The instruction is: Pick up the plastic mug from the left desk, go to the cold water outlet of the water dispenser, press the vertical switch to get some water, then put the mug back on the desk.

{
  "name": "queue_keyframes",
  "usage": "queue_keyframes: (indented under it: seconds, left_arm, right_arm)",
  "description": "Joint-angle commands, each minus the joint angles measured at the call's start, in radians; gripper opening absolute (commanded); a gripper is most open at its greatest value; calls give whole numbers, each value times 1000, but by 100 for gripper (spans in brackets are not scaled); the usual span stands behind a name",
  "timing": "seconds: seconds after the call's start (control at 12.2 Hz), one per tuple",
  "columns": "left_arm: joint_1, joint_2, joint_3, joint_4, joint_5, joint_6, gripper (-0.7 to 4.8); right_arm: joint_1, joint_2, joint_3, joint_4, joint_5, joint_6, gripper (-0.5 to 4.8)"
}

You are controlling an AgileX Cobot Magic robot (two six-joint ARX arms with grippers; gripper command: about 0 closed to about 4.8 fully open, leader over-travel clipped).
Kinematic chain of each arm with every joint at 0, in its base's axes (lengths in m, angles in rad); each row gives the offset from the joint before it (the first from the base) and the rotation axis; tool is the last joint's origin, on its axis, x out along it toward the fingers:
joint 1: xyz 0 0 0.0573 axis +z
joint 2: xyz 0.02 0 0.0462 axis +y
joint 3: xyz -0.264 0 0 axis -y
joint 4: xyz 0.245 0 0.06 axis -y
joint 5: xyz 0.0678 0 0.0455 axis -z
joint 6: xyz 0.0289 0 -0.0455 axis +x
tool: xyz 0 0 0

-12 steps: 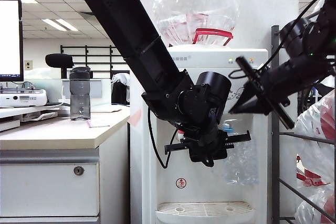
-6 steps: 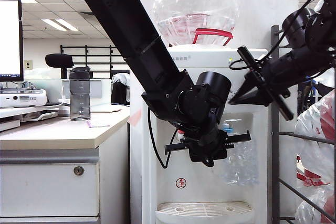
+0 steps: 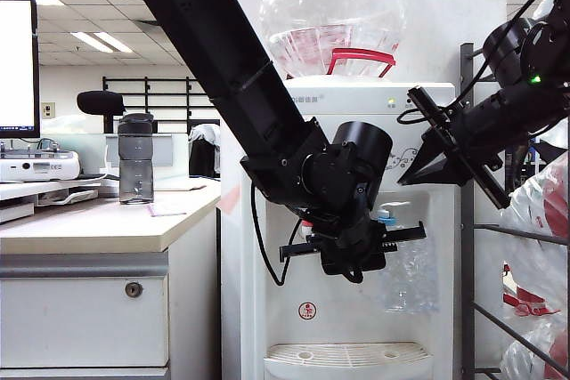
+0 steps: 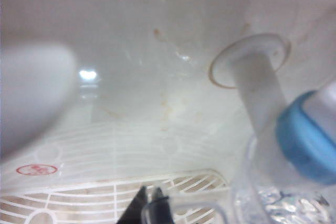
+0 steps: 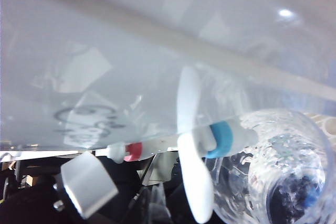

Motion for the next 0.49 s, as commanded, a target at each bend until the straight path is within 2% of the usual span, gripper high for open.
queue_keyframes:
  seconds: [0.08, 0.49]
  left_arm:
    - [-7, -14, 6, 51, 13, 0, -7]
    - [-7, -14, 6, 51, 13, 0, -7]
  right_arm:
    - [0, 9, 2, -3, 0, -19, -5]
    - [0, 47, 2, -33, -2, -28, -5]
